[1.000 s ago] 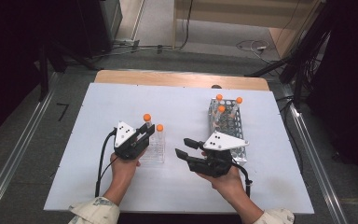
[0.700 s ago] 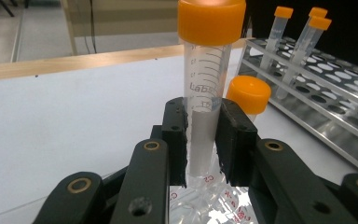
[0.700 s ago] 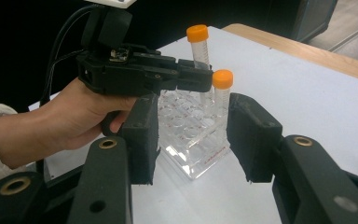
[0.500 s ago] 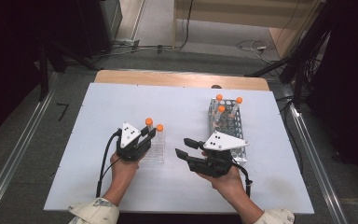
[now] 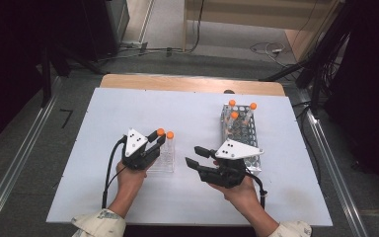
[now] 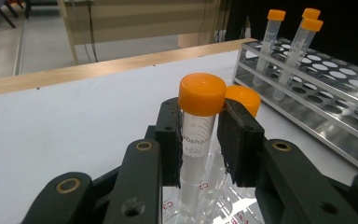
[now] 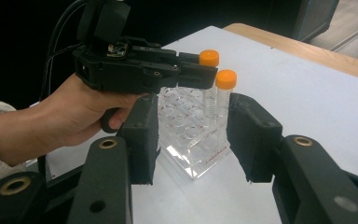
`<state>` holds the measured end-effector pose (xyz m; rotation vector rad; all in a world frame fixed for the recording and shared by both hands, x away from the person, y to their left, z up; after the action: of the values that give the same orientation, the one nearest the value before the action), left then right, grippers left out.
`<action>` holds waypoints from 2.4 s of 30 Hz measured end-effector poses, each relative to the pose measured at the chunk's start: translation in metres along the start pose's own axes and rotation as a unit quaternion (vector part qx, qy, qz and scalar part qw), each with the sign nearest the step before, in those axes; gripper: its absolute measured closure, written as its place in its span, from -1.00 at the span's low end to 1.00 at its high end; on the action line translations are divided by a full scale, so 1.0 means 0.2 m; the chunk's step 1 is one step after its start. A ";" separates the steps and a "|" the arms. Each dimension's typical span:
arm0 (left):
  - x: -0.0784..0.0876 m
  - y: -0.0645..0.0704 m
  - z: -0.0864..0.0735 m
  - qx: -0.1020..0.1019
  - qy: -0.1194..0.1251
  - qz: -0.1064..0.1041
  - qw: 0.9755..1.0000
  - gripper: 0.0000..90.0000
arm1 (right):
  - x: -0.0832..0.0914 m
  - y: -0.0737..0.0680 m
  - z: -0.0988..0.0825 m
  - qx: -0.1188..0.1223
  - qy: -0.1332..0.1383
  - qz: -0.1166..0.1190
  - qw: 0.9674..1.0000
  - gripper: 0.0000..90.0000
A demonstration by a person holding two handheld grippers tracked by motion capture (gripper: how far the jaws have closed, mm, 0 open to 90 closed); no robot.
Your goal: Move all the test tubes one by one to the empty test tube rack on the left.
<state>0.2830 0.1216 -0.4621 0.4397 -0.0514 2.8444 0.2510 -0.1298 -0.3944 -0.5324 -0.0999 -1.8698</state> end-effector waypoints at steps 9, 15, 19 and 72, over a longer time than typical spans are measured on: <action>0.01 0.00 0.00 0.000 -0.006 -0.007 1.000 0.33 | 0.00 0.00 0.00 0.000 0.000 -0.001 1.000 0.15; 0.03 0.00 0.00 0.003 0.000 -0.014 1.000 0.25 | 0.02 0.03 0.00 -0.004 0.003 -0.010 1.000 0.15; 0.07 -0.01 0.01 0.008 0.009 -0.019 1.000 0.16 | 0.04 0.08 -0.01 -0.002 0.010 -0.040 0.999 0.15; 0.24 -0.09 0.00 0.036 0.046 -0.014 0.998 -0.06 | 0.03 0.77 -0.08 -0.104 -0.078 -0.258 0.957 0.41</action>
<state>0.2427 0.1516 -0.4476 0.3219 0.0739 2.8426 0.3857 -0.1967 -0.4360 -0.8625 -0.1603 -2.3605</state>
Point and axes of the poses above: each handheld gripper's, and its own axes: x roughly backward along the jaws, z roughly out of its top, y roughly to its right, the point moved 1 cm from there along -x, roughly forward along the jaws, and after that the axes turned 12 degrees about z, right-handed, at the moved point
